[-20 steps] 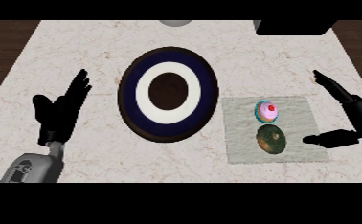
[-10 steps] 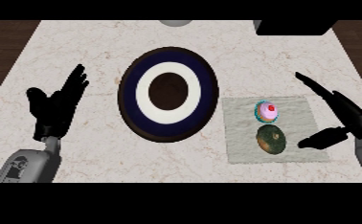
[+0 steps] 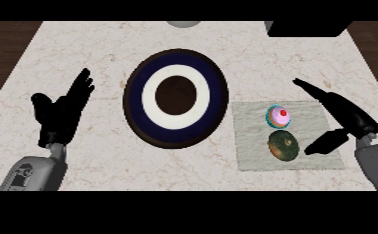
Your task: Pick the cupcake from the placemat and place it in the plate
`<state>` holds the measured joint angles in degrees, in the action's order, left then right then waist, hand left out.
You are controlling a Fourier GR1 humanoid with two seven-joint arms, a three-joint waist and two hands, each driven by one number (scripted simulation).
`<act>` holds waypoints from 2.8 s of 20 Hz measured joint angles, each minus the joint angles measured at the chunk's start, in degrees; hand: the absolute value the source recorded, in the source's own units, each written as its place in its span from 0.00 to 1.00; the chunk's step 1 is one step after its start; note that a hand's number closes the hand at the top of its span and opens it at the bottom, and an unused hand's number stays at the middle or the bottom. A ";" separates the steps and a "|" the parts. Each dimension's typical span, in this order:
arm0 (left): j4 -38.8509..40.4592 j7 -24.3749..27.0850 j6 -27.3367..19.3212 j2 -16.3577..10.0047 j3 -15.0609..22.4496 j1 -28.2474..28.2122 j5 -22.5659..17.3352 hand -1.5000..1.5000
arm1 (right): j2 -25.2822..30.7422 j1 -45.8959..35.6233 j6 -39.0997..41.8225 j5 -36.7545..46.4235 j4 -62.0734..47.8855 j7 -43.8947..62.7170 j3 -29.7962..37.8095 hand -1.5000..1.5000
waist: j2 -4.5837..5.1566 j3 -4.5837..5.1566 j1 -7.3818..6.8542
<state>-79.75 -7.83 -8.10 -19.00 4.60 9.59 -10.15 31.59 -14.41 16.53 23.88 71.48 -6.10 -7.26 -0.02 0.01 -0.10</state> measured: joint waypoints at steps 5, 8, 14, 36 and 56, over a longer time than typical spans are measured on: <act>-0.16 0.92 1.75 1.02 -1.27 -1.37 1.01 0.50 | -3.01 -2.09 2.44 3.22 -1.28 2.90 -0.60 0.00 | 0.01 0.00 -0.08; 0.03 0.43 2.67 1.48 -2.47 -0.81 1.58 0.50 | -4.73 -4.86 2.10 6.01 -5.40 2.31 0.02 0.00 | 0.03 -0.01 -0.14; -0.59 -0.78 2.87 3.14 -3.58 -0.33 4.02 0.50 | -6.95 -6.95 2.14 10.51 -8.62 2.19 1.08 0.00 | -0.06 0.13 -0.07; -1.34 -1.77 5.88 4.63 -6.42 -0.53 5.90 0.50 | -19.04 -9.82 3.37 19.29 -7.80 1.04 -4.37 1.00 | -0.78 0.89 -0.22; 1.22 -2.60 6.74 6.11 -4.16 3.13 6.83 0.50 | -31.48 -31.83 -37.29 24.59 9.41 52.95 -33.06 1.00 | -0.97 0.20 -4.14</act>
<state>-78.54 -10.43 -1.35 -12.89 0.43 12.72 -3.32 0.11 -46.25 -20.76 48.47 80.89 46.85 -40.32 -0.98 0.22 -4.23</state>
